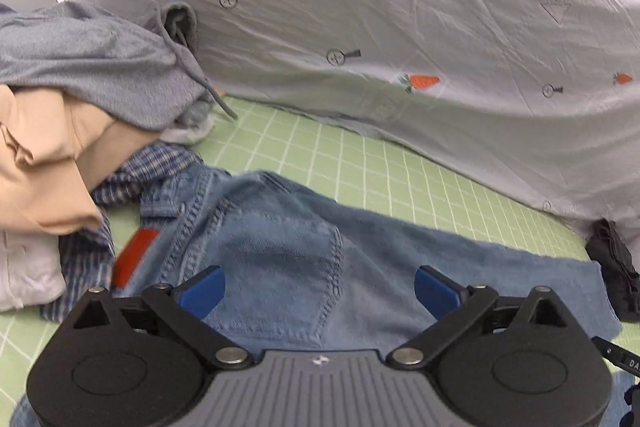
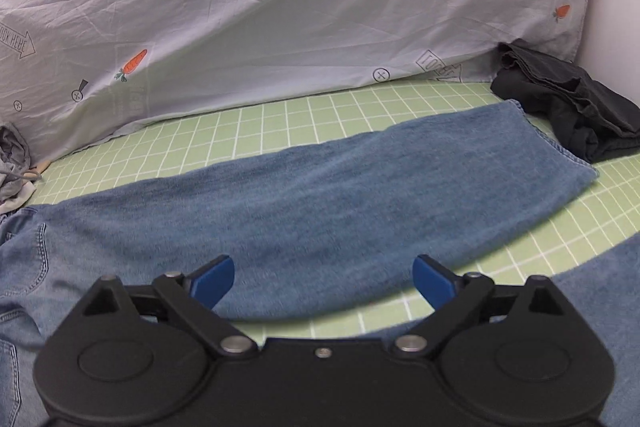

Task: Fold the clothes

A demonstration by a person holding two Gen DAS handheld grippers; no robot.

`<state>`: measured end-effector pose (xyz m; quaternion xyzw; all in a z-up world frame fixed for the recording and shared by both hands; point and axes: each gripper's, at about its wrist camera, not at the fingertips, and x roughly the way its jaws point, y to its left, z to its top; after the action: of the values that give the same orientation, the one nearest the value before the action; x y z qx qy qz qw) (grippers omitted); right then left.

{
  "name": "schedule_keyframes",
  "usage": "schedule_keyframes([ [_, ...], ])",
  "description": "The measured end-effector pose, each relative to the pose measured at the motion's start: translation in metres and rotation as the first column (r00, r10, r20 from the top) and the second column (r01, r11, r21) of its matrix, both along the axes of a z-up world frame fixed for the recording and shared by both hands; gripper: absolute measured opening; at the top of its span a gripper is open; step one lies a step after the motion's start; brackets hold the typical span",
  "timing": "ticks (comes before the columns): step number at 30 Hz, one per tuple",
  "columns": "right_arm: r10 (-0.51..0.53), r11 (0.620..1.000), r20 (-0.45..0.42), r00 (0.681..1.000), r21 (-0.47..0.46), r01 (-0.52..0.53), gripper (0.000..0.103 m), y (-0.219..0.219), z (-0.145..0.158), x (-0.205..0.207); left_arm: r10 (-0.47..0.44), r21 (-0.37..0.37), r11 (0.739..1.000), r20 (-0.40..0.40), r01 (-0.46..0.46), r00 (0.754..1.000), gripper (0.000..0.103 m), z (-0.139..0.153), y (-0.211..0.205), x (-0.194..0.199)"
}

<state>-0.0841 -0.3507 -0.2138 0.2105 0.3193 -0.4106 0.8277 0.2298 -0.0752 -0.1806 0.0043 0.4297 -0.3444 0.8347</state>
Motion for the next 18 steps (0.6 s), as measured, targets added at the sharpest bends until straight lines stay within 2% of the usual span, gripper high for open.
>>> schedule_keyframes([
  [6, -0.145, 0.971, 0.053, 0.988, 0.199, 0.132, 0.095, -0.017, -0.019, -0.082, -0.049, 0.151, 0.987, -0.051, 0.056, 0.997, 0.1, -0.033, 0.005, -0.088],
  [8, -0.201, 0.946, 0.088, 0.976, 0.278, 0.169, 0.095, -0.028, -0.025, -0.107, -0.036, 0.188, 0.981, -0.074, 0.049, 0.997, 0.1, -0.043, 0.008, -0.107],
  [10, -0.255, 0.911, 0.124, 0.959, 0.364, 0.195, 0.095, -0.035, -0.033, -0.134, 0.002, 0.189, 0.982, -0.136, 0.023, 0.991, 0.1, -0.051, 0.015, -0.117],
  [12, -0.31, 0.867, 0.158, 0.938, 0.453, 0.21, 0.095, -0.04, -0.042, -0.162, 0.036, 0.179, 0.984, -0.171, -0.005, 0.985, 0.1, -0.057, 0.022, -0.126],
  [14, -0.364, 0.845, 0.176, 0.915, 0.475, 0.245, 0.096, -0.038, -0.048, -0.187, 0.05, 0.191, 0.982, -0.17, -0.016, 0.984, 0.1, -0.06, 0.023, -0.134],
  [15, -0.39, 0.835, 0.189, 0.901, 0.484, 0.26, 0.101, -0.035, -0.051, -0.199, 0.054, 0.198, 0.98, -0.17, -0.02, 0.984, 0.1, -0.062, 0.024, -0.138],
  [18, -0.492, 0.796, 0.259, 0.831, 0.519, 0.31, 0.103, -0.024, -0.062, -0.239, 0.061, 0.219, 0.975, -0.186, -0.019, 0.981, 0.103, -0.07, 0.023, -0.15],
])
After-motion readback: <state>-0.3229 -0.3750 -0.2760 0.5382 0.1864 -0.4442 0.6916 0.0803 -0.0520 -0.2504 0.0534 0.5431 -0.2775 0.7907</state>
